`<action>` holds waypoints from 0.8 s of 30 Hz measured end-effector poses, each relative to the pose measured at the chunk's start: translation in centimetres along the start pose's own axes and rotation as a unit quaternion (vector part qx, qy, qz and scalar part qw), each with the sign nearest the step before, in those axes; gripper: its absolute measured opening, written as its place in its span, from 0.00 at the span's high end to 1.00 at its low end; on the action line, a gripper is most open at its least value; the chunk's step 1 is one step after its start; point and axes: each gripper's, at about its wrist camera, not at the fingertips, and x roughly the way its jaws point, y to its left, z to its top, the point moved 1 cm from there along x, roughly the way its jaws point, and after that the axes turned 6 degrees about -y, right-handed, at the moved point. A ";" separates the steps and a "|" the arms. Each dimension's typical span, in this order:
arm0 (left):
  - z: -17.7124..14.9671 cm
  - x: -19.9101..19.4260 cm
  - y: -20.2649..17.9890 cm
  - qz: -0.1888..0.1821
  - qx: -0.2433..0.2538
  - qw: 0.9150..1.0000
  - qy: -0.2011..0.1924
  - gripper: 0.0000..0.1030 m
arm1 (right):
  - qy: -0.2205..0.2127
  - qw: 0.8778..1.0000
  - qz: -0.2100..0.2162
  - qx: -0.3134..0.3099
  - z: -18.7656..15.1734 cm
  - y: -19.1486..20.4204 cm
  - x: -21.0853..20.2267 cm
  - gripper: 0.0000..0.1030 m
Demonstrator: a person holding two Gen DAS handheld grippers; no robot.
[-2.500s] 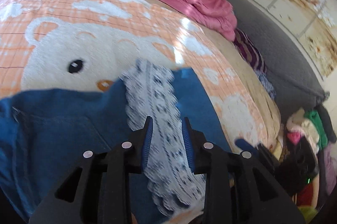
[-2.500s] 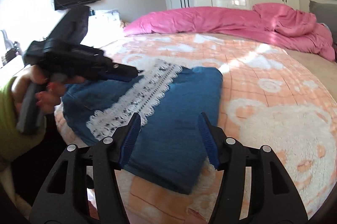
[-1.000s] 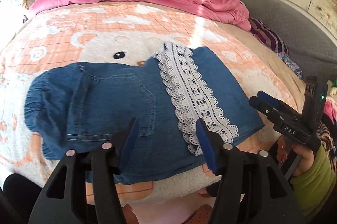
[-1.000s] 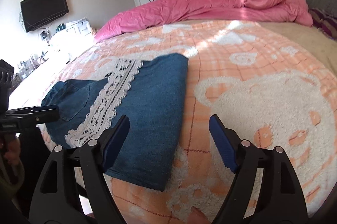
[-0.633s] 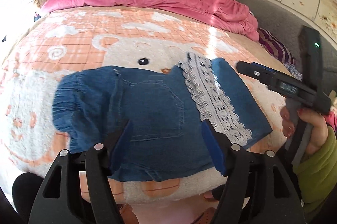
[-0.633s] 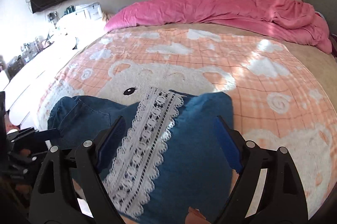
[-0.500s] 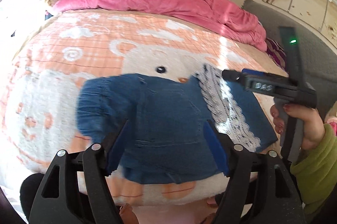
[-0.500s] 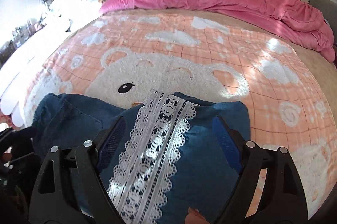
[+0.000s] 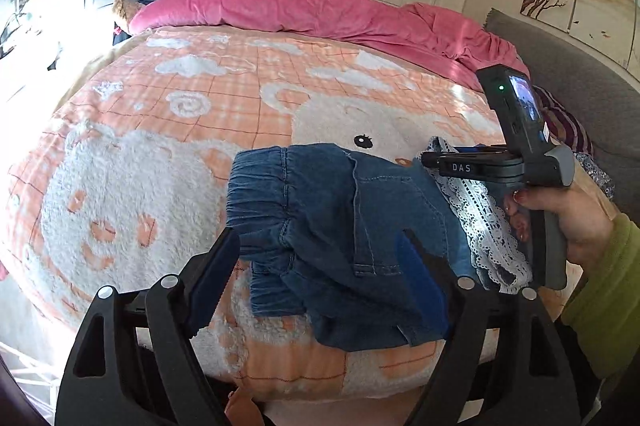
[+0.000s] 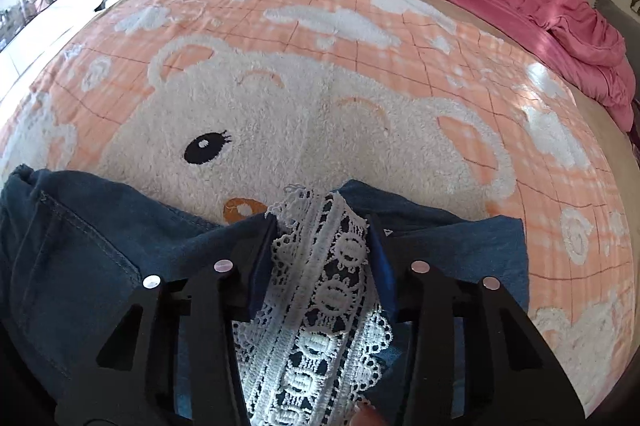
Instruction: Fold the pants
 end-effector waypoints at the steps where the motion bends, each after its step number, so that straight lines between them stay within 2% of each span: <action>1: 0.1 0.0 0.3 -0.001 -0.005 1.000 -0.001 0.22 | -0.004 1.000 0.008 0.004 0.2 0.0 -0.3 0.66; 3: 0.1 -0.1 1.0 0.004 -0.016 1.000 -0.005 0.20 | -0.007 1.000 0.020 0.017 0.2 -0.2 -0.4 0.66; 7: 0.0 0.1 1.7 0.011 -0.030 0.999 0.006 0.20 | -0.001 1.000 0.017 0.001 -0.6 -0.2 0.3 0.62; 9: 0.0 0.0 1.9 0.009 -0.033 0.999 0.010 0.20 | -0.007 0.999 0.032 0.017 -0.1 -0.5 -0.8 0.53; 10: 0.0 0.0 1.8 0.011 -0.031 0.999 0.010 0.19 | -0.015 0.999 0.041 0.029 0.1 -0.7 -1.6 0.52; 13: 0.2 -0.4 1.7 0.011 -0.024 1.000 0.009 0.14 | -0.058 0.995 0.073 0.042 1.1 -0.6 -5.2 0.41; 15: 0.2 -0.5 1.7 0.014 -0.025 0.999 0.013 0.10 | -0.087 0.992 0.085 0.031 1.7 0.2 -7.6 0.33; 18: 0.1 -0.6 2.1 0.009 -0.038 0.999 0.029 0.09 | -0.108 0.987 0.118 0.015 2.8 1.8 -9.9 0.28; 21: -0.2 -0.7 2.8 0.017 -0.048 0.998 0.041 0.08 | -0.106 0.982 0.154 -0.006 3.9 3.9 -10.9 0.21; 24: -0.6 -0.7 3.7 0.018 -0.067 0.996 0.048 0.08 | -0.085 0.977 0.187 -0.048 4.5 6.7 -10.8 0.19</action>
